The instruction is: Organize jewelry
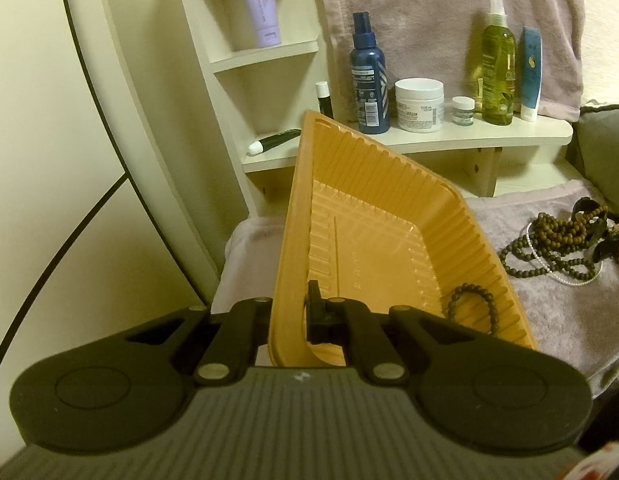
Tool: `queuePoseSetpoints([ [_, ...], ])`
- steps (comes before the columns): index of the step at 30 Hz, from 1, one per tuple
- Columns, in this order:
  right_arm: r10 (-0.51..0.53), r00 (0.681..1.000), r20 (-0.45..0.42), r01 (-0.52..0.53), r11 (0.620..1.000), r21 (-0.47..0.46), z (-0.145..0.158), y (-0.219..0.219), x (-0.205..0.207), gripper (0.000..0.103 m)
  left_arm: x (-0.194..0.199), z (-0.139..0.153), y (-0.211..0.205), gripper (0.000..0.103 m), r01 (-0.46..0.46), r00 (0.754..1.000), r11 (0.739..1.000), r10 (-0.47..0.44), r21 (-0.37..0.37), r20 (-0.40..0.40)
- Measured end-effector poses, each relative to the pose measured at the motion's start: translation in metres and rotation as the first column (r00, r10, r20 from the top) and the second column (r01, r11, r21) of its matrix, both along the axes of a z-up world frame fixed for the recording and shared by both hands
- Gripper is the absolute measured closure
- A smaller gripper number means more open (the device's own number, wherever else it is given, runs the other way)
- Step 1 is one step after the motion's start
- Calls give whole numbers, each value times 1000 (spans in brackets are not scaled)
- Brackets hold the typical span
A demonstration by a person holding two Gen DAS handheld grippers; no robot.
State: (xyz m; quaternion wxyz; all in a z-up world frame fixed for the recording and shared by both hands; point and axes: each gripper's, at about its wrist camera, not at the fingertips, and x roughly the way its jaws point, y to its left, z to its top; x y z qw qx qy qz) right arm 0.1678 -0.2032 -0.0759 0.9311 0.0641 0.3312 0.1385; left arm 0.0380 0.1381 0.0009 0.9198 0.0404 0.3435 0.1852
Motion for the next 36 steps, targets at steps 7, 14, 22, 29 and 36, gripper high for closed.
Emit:
queuePoseSetpoints([
  [7,-30,999,-24,30,999,22,-12,-16,12,77,0,0,-1,99,-1,1000,1000,1,3,-4],
  [14,-36,998,-45,39,998,59,-18,-11,25,82,1,0,0,99,-2,1000,1000,2,2,-8],
  [22,-41,998,-44,44,997,71,-17,-12,21,98,1,0,0,99,0,1000,1000,0,2,-7],
  [29,-24,1000,0,24,997,70,0,-10,6,98,1,0,0,99,-1,1000,1000,1,2,-5],
  [36,29,998,61,-36,993,115,32,-6,-7,98,0,0,0,99,-1,1000,1000,1,2,-4],
])
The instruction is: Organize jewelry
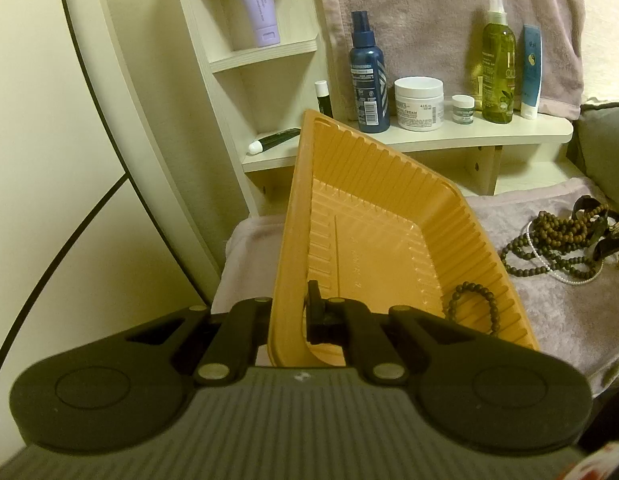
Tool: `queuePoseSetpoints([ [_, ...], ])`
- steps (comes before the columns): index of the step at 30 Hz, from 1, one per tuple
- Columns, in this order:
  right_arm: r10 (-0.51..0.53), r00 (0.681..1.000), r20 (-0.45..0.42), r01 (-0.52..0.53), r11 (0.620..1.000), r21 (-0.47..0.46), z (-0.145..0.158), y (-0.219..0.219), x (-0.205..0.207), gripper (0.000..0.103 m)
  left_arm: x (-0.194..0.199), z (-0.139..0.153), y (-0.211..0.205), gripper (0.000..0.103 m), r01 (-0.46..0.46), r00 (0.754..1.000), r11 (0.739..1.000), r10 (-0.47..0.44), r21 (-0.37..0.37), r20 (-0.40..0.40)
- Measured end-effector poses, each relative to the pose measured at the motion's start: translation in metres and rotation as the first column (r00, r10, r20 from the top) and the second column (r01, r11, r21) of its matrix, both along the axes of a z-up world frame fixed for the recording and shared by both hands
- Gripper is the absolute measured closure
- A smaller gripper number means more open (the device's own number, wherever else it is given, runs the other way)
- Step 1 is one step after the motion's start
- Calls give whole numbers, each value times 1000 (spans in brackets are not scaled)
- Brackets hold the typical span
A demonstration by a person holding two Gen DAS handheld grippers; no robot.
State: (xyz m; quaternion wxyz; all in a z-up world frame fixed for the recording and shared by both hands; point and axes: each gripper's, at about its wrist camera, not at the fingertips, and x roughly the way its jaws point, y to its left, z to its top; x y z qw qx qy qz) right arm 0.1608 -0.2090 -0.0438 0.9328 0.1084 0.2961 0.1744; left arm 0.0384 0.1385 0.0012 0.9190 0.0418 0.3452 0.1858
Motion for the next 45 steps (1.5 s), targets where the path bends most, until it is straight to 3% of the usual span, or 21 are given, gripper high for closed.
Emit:
queuePoseSetpoints([
  [18,223,972,70,-230,965,129,49,38,-4,98,0,0,2,98,-1,1000,1000,1,-10,8],
  [22,315,946,77,-323,938,129,53,67,-7,98,0,0,2,98,-1,1000,1000,1,-13,8],
  [28,470,879,81,-477,868,139,48,119,-13,98,-1,0,3,99,-1,1000,1000,1,-18,6],
  [36,615,789,3,-610,781,135,19,171,-19,98,-1,0,3,99,-2,1000,1000,2,-19,5],
  [40,642,766,-40,-631,762,148,6,180,-20,98,0,-1,3,99,1,1000,1000,-1,-19,2],
  [45,624,781,-31,-615,776,137,3,172,-20,94,0,-1,3,99,0,1000,1000,0,-20,2],
])
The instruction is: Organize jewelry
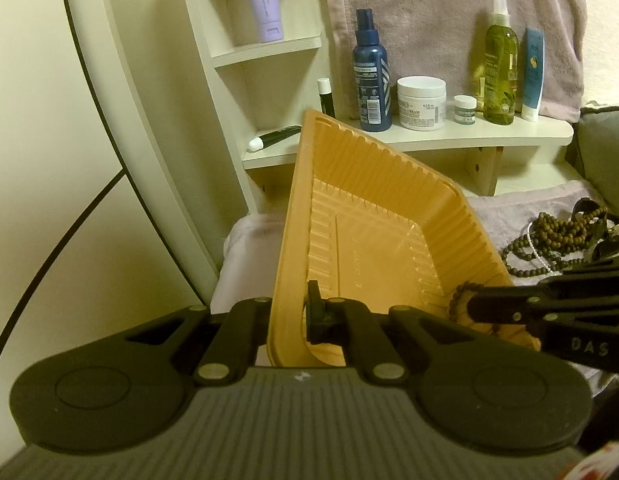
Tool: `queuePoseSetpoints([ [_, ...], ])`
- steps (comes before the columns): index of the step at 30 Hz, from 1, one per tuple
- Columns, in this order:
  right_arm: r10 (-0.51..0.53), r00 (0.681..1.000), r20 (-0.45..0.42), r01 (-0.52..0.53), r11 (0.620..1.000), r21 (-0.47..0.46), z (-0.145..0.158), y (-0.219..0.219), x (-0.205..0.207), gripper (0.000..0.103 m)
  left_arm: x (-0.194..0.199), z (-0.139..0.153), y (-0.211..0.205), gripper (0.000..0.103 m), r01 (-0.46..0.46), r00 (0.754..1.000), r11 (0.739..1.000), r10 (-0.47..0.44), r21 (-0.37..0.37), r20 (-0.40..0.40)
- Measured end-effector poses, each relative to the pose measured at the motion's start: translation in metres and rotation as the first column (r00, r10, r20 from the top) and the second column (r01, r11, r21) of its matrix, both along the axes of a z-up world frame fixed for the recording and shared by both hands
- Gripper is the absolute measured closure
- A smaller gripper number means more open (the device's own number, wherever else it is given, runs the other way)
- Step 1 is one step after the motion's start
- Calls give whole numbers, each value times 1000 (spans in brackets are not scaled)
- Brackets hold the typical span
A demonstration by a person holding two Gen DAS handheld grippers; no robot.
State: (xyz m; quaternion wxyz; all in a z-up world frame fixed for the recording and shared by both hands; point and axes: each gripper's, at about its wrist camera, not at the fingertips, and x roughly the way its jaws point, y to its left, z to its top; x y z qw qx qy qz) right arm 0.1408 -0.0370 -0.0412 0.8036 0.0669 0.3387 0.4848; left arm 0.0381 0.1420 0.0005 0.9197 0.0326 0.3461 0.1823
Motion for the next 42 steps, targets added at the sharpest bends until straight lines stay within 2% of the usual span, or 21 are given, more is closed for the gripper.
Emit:
queuePoseSetpoints([
  [4,-92,995,43,92,996,-7,5,-23,0,89,0,-1,1,99,-1,1000,1000,1,-2,-1],
  [8,-221,967,125,231,970,-76,4,-57,-4,89,0,-1,1,99,-1,1000,1000,1,-3,2],
  [10,-309,938,160,329,937,-119,-1,-78,-3,88,-1,-2,1,99,-1,1000,1000,1,-3,2],
  [14,-462,874,149,483,858,-177,-16,-123,5,88,0,-1,1,99,-1,1000,1000,1,-3,1],
  [17,-538,829,153,559,798,-226,-26,-148,13,88,0,-1,1,99,-1,1000,1000,1,-2,0],
  [21,-584,794,170,608,752,-253,-34,-171,15,88,0,-2,0,99,-1,1000,1000,1,1,-2],
  [24,-586,790,179,613,747,-258,-38,-178,17,88,0,-2,0,99,-2,1000,1000,2,2,-4],
  [32,-543,816,197,578,758,-302,-55,-163,27,88,0,-1,0,99,-4,1000,1000,4,3,-6],
  [42,-539,817,206,577,759,-303,-61,-157,37,88,1,-3,1,99,-5,1000,1000,5,8,-14],
])
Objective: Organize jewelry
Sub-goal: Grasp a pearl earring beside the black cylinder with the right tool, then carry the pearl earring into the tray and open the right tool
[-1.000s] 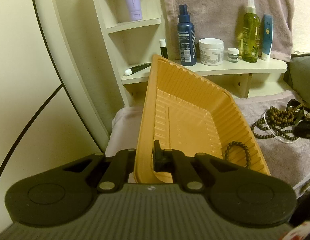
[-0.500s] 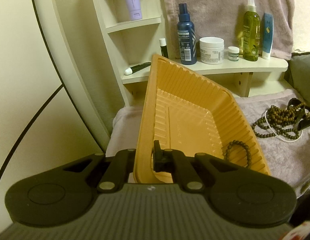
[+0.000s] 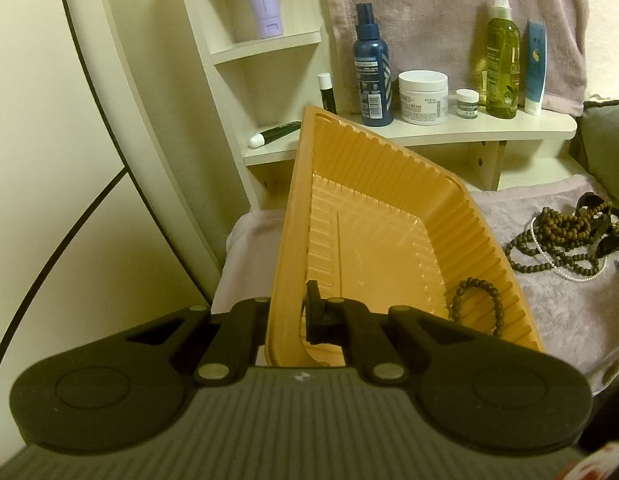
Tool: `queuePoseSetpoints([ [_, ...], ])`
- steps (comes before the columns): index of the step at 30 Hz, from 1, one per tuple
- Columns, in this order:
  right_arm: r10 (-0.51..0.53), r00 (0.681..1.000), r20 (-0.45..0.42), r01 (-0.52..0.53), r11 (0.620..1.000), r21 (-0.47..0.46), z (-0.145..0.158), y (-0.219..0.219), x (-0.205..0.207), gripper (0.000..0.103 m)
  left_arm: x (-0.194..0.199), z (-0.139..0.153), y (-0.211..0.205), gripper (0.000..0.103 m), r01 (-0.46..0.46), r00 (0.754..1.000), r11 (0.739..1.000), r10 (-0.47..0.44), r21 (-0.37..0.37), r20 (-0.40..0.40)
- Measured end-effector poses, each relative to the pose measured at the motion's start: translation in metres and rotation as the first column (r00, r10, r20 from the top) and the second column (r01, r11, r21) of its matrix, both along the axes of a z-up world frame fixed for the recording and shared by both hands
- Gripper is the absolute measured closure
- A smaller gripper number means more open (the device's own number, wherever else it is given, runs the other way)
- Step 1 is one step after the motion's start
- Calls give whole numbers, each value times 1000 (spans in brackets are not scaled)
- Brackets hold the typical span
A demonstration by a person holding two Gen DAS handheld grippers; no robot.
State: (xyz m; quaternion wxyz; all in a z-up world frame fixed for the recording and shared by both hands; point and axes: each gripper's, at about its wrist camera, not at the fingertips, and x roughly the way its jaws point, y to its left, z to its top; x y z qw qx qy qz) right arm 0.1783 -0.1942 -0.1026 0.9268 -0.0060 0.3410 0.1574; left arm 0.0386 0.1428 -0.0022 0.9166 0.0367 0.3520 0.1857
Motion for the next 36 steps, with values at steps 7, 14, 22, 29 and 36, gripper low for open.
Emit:
queuePoseSetpoints([
  [7,-3,1000,10,3,1000,3,4,2,-7,95,0,0,1,99,2,1000,1000,-2,-1,0],
  [14,32,999,44,-32,999,9,17,12,-17,95,0,0,0,99,3,1000,1000,-3,-2,1],
  [22,169,978,119,-183,976,117,58,56,-28,95,-1,1,1,99,2,1000,1000,-2,-3,1],
  [29,393,908,145,-414,895,167,76,128,-31,95,0,1,1,99,4,1000,1000,-4,-11,0],
  [36,492,862,125,-506,852,138,65,176,-22,95,1,2,1,98,10,1000,1000,-10,-8,5],
])
